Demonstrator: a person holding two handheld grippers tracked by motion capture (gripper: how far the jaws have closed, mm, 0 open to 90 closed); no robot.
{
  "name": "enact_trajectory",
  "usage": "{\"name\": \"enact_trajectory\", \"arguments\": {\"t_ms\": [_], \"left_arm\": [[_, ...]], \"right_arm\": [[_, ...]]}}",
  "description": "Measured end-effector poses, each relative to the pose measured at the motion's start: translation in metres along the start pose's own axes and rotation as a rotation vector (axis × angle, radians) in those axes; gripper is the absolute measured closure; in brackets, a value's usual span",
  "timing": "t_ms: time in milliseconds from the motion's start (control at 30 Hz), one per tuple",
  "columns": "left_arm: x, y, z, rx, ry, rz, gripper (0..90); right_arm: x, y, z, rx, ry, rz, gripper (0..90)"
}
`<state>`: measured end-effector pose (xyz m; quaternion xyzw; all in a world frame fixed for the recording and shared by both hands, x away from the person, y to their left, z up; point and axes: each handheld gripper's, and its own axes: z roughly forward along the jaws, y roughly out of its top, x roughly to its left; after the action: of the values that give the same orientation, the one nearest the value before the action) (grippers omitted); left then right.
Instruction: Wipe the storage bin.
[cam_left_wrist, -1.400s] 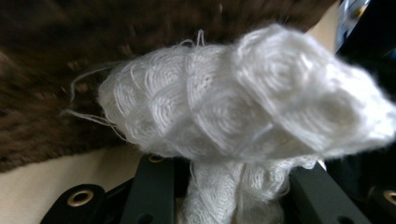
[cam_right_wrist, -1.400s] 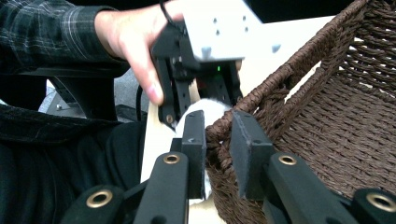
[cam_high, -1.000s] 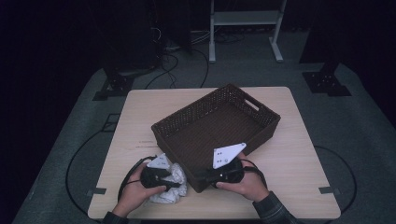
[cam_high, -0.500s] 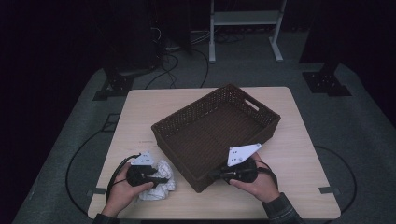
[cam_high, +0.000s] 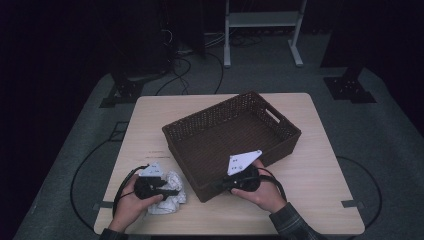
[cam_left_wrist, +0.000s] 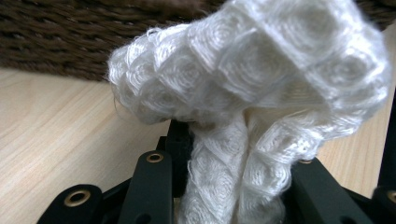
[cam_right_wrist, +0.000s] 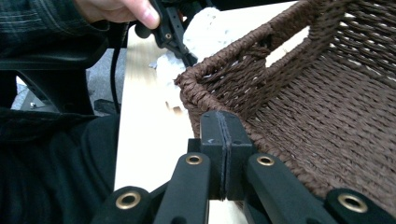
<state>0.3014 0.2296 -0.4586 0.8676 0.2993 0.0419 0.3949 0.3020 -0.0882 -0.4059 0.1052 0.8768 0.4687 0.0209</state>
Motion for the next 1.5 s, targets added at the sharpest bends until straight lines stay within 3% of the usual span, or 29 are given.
{"name": "enact_trajectory", "arguments": {"t_ms": [600, 767, 867, 1067, 1500], "left_arm": [[0.003, -0.007, -0.008, -0.008, 0.010, -0.026, 65.7], [0.003, -0.007, -0.007, -0.007, 0.006, -0.025, 65.7], [0.003, -0.007, -0.006, -0.007, 0.002, -0.025, 65.4], [0.002, -0.007, -0.005, -0.002, 0.001, -0.024, 65.5], [0.002, -0.007, -0.004, 0.003, -0.003, -0.018, 65.5]], "right_arm": [[-0.029, 0.037, 0.046, -0.025, -0.027, 0.006, 88.5], [-0.031, 0.038, 0.049, -0.030, -0.030, 0.018, 85.4], [-0.032, 0.036, 0.039, -0.038, -0.031, 0.030, 83.4], [-0.033, 0.022, 0.003, -0.052, -0.082, 0.043, 82.0], [-0.048, -0.022, -0.074, -0.074, -0.267, 0.133, 74.5]]}}
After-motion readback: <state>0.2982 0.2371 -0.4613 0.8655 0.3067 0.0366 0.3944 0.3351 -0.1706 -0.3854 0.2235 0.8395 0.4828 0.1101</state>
